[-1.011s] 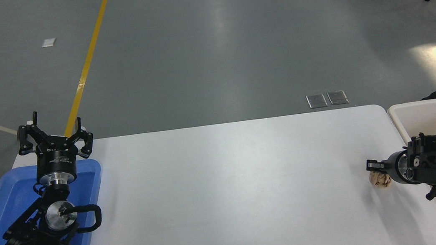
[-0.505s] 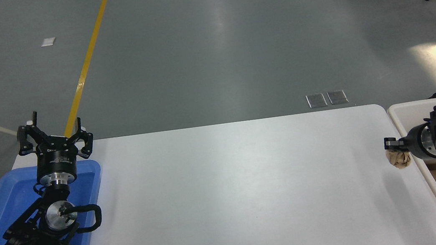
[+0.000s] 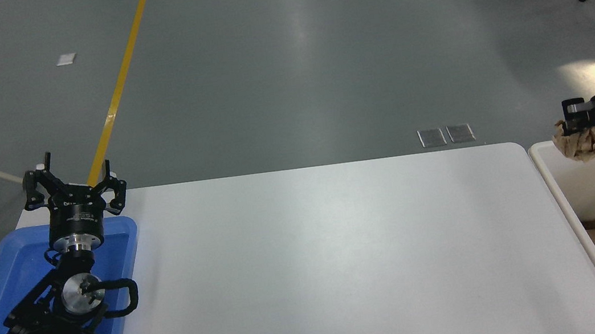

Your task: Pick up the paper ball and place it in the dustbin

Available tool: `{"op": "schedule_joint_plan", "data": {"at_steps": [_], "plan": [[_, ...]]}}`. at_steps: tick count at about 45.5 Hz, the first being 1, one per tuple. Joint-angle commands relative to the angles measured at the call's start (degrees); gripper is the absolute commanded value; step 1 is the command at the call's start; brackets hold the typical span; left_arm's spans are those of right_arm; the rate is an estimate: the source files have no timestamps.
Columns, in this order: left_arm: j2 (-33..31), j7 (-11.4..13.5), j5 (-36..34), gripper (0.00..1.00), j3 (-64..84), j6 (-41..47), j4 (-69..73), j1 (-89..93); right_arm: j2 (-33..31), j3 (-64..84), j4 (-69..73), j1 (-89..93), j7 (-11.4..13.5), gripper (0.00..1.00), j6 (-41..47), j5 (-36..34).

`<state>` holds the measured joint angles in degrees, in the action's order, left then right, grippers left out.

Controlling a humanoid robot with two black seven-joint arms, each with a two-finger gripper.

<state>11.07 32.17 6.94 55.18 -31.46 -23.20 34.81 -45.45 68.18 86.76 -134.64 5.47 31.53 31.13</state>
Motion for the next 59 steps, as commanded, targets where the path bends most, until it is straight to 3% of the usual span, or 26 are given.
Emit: {"op": "schedule_joint_plan", "data": {"at_steps": [1,11,17,22,29,34,39,45,50,59], "plan": [[0.00,0.00,0.00,0.99,0.01,0.00,0.00,0.00,-0.42,1.69,0.60,-3.61,0.24,0.00,3.01,-0.11],[0.00,0.00,0.00,0.99,0.01,0.00,0.00,0.00,-3.67,5.04,-7.38,2.00,0.06,0.00,-0.50,1.30],[0.00,0.00,0.00,0.99,0.01,0.00,0.00,0.00,-7.98,3.72,-17.40,10.26,-0.46,0.00,-2.78,6.21],[0.00,0.00,0.09,0.99,0.01,0.00,0.00,0.00,-11.23,1.52,-24.96,20.80,-3.36,0.00,-10.41,10.00],[0.00,0.00,0.09,0.99,0.01,0.00,0.00,0.00,-10.62,-3.04,-39.80,42.15,-7.75,0.00,-24.22,9.21],[-0.08,0.00,0.09,0.99,0.10,0.00,0.00,0.00,-8.25,-13.75,-48.16,58.32,-10.22,0.00,-26.52,1.50],[-0.08,0.00,0.09,0.99,0.10,0.00,0.00,0.00,-4.48,-25.27,-55.80,73.88,-10.22,0.00,-26.78,-7.74],[-0.08,0.00,0.09,0.99,0.10,0.00,0.00,0.00,4.57,-33.19,-68.11,86.20,-10.22,0.00,-27.31,-12.49],[-0.08,0.00,0.09,0.99,0.10,0.00,0.00,0.00,10.99,-36.89,-74.54,93.41,-9.96,0.00,-27.31,-20.75],[-0.08,0.00,0.09,0.99,0.10,0.09,0.00,0.00,16.97,-38.03,-75.42,97.02,-9.17,0.00,-30.12,-24.45]]}}
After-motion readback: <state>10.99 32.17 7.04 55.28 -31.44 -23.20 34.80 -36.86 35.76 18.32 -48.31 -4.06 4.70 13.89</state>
